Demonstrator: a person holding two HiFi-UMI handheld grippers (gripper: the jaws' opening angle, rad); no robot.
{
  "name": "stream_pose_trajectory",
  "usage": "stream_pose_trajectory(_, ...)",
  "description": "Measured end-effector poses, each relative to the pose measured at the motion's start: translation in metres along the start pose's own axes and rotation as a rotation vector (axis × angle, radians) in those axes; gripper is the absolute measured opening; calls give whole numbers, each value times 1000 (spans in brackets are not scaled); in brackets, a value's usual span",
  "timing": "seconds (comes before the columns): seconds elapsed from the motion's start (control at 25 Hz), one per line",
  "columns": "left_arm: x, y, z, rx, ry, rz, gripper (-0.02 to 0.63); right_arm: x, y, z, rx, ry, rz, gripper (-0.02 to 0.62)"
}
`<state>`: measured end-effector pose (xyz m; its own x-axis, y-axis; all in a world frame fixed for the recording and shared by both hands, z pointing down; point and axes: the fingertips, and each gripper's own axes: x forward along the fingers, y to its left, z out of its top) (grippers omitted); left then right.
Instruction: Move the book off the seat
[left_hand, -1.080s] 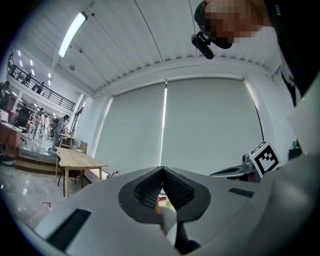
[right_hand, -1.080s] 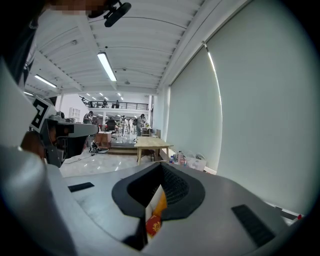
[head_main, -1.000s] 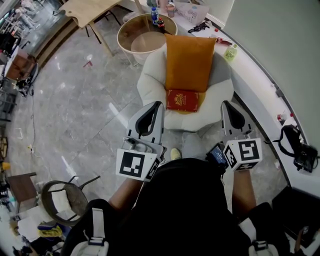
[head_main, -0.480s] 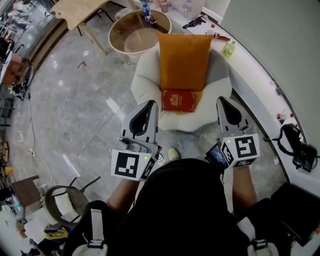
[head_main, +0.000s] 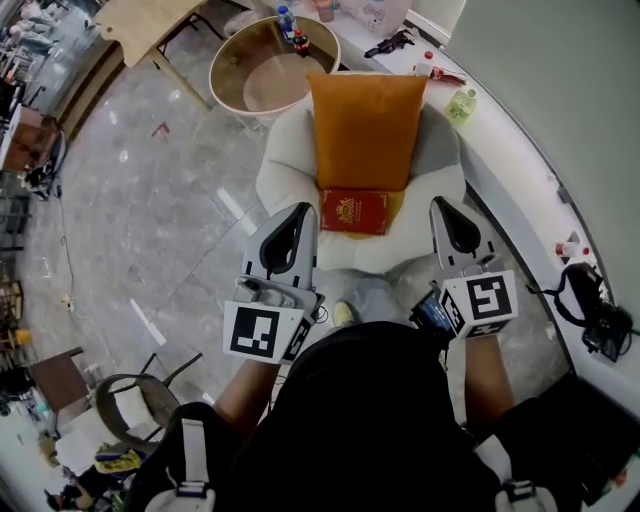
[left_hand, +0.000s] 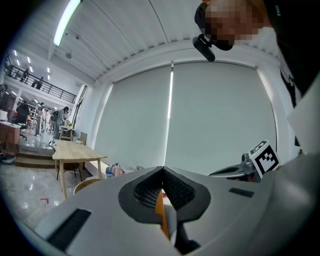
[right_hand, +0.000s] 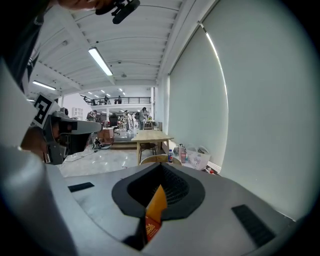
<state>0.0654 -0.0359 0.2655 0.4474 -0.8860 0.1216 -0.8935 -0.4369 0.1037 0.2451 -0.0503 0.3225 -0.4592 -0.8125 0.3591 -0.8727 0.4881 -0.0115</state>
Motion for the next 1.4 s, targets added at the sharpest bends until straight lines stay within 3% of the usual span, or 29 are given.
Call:
stream_pose_trajectory(0.92, 107, 5, -13, 60, 116, 80, 11, 88, -74, -16, 77, 48, 156, 11)
stream_pose_trajectory(1.4, 114, 15, -34, 67, 152, 105, 11, 108, -88, -40, -2, 87, 163, 11)
